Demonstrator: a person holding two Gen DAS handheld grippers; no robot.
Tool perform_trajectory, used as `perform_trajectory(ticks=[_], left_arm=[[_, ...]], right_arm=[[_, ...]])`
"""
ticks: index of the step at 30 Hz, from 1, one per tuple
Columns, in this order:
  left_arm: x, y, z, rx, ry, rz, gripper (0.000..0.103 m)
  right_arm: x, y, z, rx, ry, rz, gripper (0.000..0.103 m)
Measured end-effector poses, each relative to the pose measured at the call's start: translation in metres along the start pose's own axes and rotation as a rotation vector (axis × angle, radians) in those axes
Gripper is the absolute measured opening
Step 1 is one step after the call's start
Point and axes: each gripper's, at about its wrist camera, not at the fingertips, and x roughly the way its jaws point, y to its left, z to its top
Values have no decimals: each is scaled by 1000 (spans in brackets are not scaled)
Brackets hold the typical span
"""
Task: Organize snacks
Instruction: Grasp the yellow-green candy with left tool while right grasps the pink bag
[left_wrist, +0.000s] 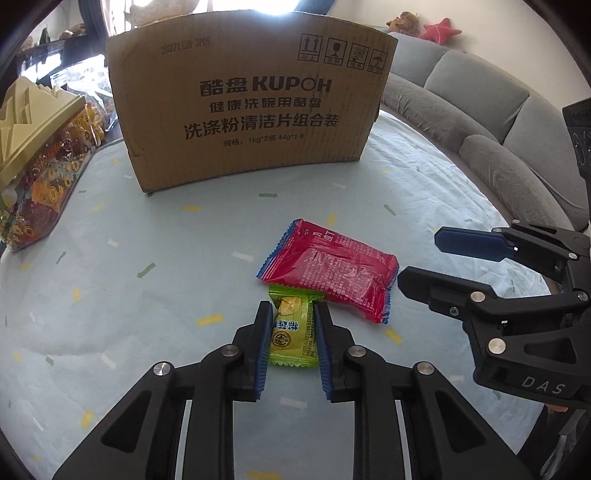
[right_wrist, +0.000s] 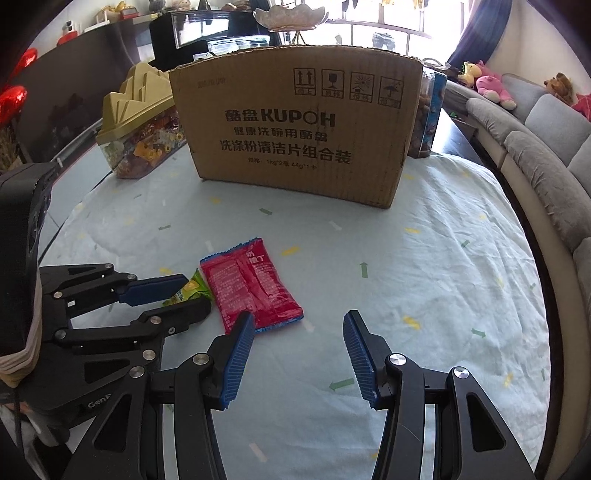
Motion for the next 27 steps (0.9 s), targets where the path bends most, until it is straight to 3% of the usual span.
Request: perform_trajectory(ticks=[5,8,21,27], left_arm=[[-9,10,0,-57,-20,4,21],[-19,17,-1,-83,-40,11,21],[-32,46,-10,-175,-63,40,21],[-34,45,-10,-178,-68,43,21]], right_arm=[[5,4,4,-12,20,15,51],[10,8,8,-29,34,31,59],[48,40,29,-167,113,56,59],[56,40,31,-154,129,56,59]])
